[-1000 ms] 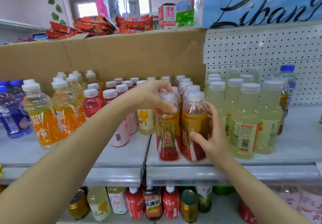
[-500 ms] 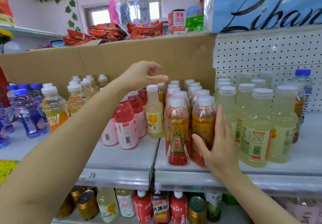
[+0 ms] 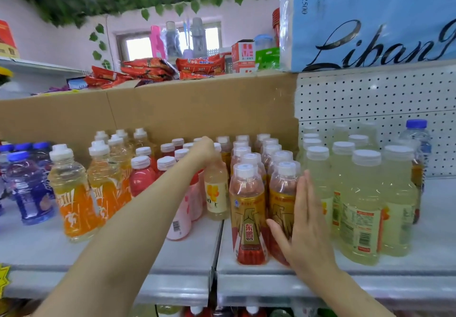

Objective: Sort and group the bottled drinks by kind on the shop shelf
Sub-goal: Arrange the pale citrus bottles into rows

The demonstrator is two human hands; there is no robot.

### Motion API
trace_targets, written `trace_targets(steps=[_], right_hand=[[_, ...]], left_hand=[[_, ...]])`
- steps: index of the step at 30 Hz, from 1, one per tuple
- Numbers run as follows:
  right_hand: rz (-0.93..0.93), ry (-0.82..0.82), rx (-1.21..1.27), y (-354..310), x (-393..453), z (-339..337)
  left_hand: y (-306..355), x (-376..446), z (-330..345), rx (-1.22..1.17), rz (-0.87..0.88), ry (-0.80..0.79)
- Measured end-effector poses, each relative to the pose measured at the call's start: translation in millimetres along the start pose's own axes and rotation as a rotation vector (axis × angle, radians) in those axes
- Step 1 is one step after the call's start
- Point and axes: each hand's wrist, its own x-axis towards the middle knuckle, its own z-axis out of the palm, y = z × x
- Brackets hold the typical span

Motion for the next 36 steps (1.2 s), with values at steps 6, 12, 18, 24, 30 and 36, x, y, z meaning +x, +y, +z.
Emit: trace_targets(steps=[6,12,18,24,30,36], right_hand=[[-0.015,0.011,-0.002,-0.8,0.3,-1.1],[-0.009,-0.047,0.034,-2.0,-0.5,-6.0],[0.005,-0.086,0.208,-0.5,-2.9,-28.7],[0.146,0.013,0.715,-21.5,-16.1,-85.7],[0.264,-0.05,0.891,-25.7,-50.1,-124.3],[0.458,-0.031,0.787,9.6,-73.8,-136.5]], left_hand=[[-2.5,-11.6,-37.9,-0.223,0.036,0.189],[10.8,-57.1,-70.8,-0.804,0.294,0.62],[41.6,-126.7,-89.5,-1.108,0.426,0.755],[82.4,-192.5,-33.7,-1.144,0.554,0.456],[121.6,-230.6,65.3,-1.107,0.488,0.298],[155.9,-234.4,110.6,-1.148,0.468,0.072]])
